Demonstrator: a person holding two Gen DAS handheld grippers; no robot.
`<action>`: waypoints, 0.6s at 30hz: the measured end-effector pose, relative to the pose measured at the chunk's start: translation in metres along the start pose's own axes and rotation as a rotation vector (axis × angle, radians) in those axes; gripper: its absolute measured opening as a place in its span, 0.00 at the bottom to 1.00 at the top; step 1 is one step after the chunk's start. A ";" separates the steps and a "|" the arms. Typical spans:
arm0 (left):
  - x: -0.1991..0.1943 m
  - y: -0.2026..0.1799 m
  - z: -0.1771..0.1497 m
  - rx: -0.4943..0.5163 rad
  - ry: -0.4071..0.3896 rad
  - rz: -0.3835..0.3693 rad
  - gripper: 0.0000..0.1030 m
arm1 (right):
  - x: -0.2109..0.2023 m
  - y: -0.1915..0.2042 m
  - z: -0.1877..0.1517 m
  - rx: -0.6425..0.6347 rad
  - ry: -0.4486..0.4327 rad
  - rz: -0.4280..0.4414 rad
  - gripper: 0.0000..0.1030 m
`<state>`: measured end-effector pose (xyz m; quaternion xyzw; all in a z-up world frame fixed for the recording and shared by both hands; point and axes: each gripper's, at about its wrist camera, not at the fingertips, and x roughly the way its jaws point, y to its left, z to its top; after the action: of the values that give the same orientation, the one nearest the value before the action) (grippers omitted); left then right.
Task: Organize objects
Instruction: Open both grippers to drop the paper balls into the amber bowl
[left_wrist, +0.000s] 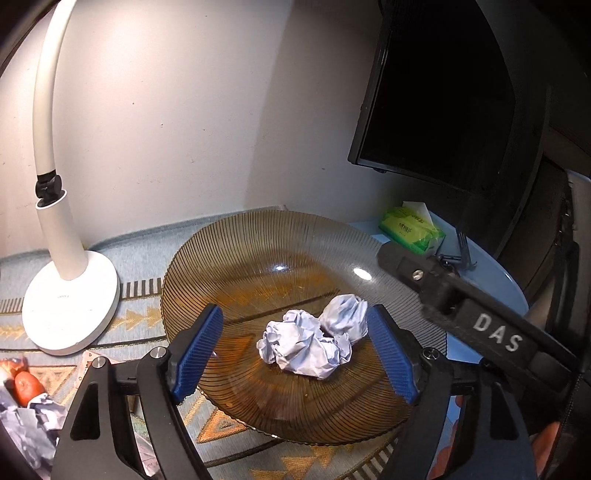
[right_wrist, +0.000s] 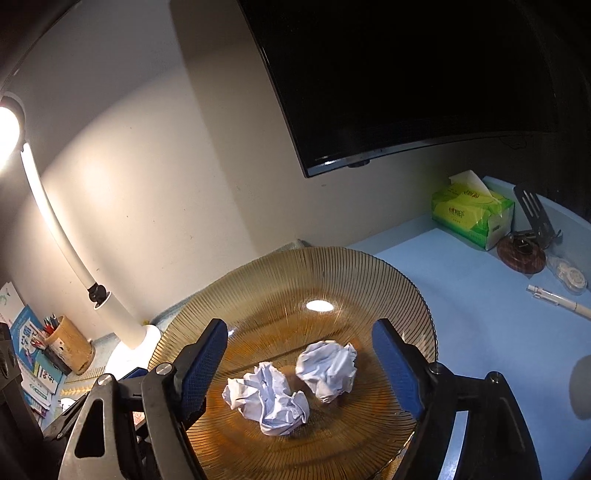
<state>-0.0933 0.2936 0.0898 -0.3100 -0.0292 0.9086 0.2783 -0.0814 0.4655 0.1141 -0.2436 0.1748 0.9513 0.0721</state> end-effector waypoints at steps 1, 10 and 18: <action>-0.005 0.001 0.002 -0.016 -0.010 -0.011 0.77 | -0.009 -0.001 0.001 0.013 -0.047 0.016 0.77; -0.091 -0.003 -0.010 0.034 -0.090 0.098 0.81 | -0.057 0.011 -0.002 0.067 -0.170 0.101 0.91; -0.193 0.056 -0.059 -0.063 -0.092 0.109 0.94 | -0.094 0.077 -0.051 0.021 -0.002 0.360 0.91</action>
<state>0.0392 0.1379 0.1354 -0.2776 -0.0537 0.9343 0.2171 0.0055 0.3704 0.1413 -0.2067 0.2252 0.9472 -0.0968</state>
